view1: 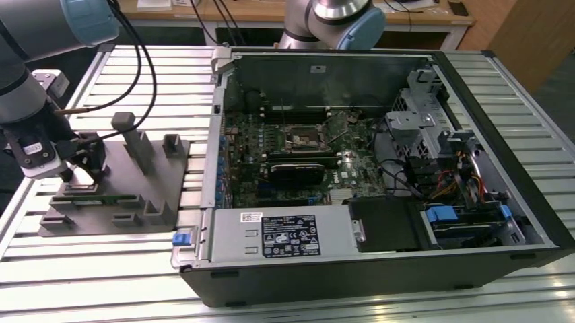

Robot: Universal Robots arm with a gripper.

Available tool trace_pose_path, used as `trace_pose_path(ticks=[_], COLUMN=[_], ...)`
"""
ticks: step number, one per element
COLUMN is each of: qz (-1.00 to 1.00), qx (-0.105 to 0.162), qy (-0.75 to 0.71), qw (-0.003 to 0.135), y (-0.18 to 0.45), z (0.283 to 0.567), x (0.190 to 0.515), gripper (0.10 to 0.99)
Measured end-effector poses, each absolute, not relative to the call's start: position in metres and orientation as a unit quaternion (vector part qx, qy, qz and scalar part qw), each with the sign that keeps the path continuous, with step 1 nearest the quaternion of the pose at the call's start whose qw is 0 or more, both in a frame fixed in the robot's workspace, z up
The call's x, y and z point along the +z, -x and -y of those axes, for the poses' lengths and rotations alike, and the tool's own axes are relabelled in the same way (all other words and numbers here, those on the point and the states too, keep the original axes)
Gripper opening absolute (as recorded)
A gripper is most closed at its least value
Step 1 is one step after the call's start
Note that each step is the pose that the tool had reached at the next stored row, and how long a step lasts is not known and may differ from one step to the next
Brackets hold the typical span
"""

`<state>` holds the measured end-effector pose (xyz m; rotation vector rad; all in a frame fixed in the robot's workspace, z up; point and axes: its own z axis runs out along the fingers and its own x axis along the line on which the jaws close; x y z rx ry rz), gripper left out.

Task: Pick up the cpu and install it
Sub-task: 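Pick up the cpu and move it towards the insertion slot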

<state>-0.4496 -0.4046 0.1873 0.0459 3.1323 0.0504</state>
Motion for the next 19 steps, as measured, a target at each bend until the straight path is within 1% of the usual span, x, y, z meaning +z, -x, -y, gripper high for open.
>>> trace_pose_path(ticks=[19], qz=[-1.0], qx=[0.017], qy=[-0.015], qw=[0.004], y=[0.45], z=[0.405], x=[0.202], gripper=[0.541])
